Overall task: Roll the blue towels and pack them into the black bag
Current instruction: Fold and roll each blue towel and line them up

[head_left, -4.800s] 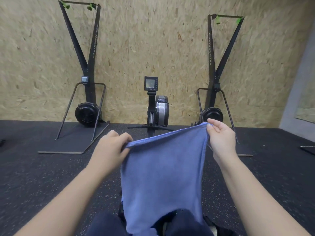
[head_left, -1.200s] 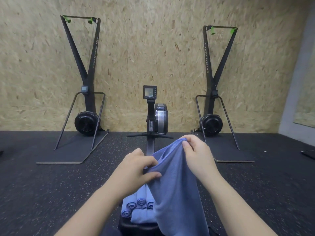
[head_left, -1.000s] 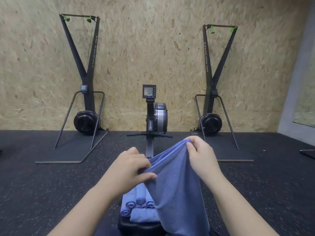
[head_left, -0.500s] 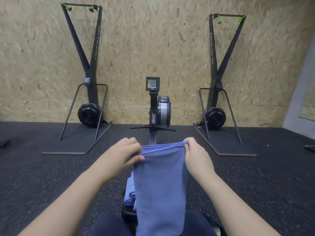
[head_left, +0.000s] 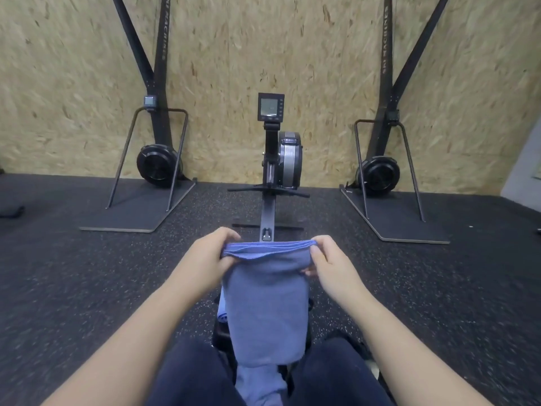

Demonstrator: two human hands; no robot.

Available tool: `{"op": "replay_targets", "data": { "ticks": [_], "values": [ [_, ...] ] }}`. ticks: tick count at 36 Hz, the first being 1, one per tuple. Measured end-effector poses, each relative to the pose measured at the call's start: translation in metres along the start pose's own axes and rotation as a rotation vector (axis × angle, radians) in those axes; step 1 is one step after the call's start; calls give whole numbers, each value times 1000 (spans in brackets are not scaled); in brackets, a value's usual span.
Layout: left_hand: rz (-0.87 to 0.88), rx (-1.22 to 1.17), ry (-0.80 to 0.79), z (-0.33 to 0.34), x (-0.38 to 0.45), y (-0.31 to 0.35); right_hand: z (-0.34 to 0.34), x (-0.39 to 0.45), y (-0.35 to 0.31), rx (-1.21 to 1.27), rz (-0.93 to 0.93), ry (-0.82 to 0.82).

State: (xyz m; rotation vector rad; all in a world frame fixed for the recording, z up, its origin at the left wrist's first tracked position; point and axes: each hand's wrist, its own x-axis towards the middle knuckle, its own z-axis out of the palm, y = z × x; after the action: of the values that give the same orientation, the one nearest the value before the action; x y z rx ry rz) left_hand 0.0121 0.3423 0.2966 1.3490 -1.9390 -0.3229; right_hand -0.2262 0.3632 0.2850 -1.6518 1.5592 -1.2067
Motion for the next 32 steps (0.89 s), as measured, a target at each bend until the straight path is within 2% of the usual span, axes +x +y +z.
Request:
{"op": "replay_targets", "data": {
  "ticks": [3,7,13,16,21,26,32],
  "values": [
    [-107,-70,84,11,-1,-10,7,1,14,-22,-22,-30],
    [-200,-304,157,30,-4,-27,19,4,38,-65,-21,-76],
    [-381,-725,147,65,-8,-47,41,18,71,-87,-4,13],
    [-438,-852,151,78,-9,-56,49,25,79,-97,-28,48],
    [-460,-877,153,95,-4,-71,62,36,97,-168,-28,79],
    [-463,-877,136,109,5,-87,74,49,110,-113,-27,98],
    [-482,-851,99,123,21,-105,88,67,128,14,59,123]
  ]
}}
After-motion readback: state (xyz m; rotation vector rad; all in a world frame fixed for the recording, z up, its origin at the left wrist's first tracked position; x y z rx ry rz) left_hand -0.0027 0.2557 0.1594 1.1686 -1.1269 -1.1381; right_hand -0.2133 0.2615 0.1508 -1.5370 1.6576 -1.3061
